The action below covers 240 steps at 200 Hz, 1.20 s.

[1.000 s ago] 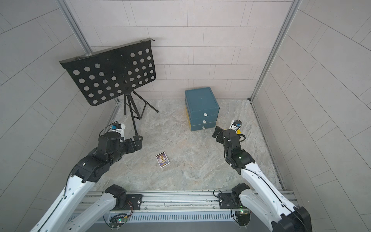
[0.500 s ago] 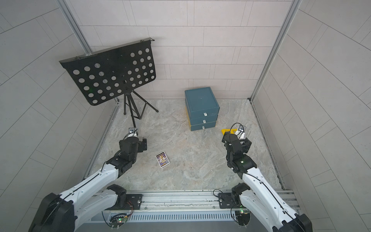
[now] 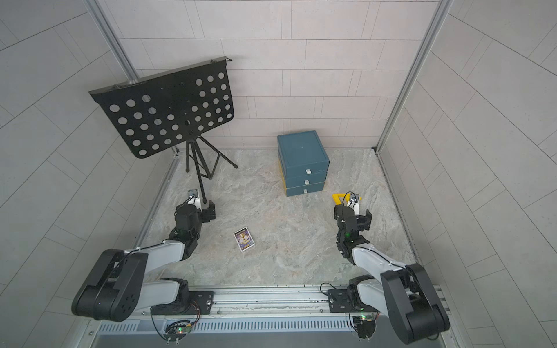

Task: Put the paint cans in the drawer according to color
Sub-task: Reset both arms

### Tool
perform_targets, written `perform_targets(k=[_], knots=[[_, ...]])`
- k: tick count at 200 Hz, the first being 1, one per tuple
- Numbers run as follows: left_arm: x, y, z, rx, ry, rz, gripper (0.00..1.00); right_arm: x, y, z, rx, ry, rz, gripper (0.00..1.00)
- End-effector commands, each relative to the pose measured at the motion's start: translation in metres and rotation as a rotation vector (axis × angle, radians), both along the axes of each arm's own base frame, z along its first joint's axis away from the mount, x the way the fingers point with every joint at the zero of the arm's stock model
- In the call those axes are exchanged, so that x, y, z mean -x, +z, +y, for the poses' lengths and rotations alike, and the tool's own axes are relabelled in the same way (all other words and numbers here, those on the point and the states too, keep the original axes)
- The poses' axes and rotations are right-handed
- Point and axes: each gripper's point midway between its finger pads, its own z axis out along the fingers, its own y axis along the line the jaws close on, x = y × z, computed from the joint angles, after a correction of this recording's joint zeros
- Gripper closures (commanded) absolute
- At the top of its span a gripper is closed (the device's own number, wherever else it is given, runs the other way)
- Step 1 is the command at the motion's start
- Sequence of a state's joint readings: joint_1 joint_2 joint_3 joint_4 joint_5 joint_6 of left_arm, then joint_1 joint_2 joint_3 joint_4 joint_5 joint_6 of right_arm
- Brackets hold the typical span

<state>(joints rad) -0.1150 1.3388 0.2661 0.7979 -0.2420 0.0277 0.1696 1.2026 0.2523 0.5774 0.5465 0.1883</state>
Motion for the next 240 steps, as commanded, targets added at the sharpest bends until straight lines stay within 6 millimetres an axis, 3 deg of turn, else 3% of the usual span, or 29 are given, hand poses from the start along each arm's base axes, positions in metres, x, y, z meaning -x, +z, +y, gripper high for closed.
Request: perform_targets(k=[1,24,44,79,92,115,240], knots=[[-0.013,0.003,0.007,0.037,0.022,-0.067,0.0,-0.023,0.028,0.006,0.017,0.053,-0.152,0.0],[-0.023,-0.007,0.008,0.046,0.023,-0.054,0.0,-0.031,0.031,0.002,0.05,0.041,-0.181,0.0],[-0.031,-0.008,0.008,0.067,0.005,-0.012,0.0,-0.038,0.017,-0.007,0.028,0.023,-0.192,0.0],[-0.039,-0.013,0.002,0.07,-0.036,0.041,0.0,-0.047,-0.002,0.003,0.015,0.105,-0.126,0.0],[-0.041,-0.014,-0.001,0.069,-0.052,0.062,0.0,-0.047,0.006,0.003,0.04,0.105,-0.217,0.0],[-0.042,-0.015,0.001,0.07,-0.042,0.067,0.0,-0.046,0.0,0.007,0.02,0.127,-0.146,0.0],[-0.042,-0.014,0.007,0.075,-0.003,0.071,0.0,-0.06,-0.003,0.002,0.03,0.09,-0.099,0.0]])
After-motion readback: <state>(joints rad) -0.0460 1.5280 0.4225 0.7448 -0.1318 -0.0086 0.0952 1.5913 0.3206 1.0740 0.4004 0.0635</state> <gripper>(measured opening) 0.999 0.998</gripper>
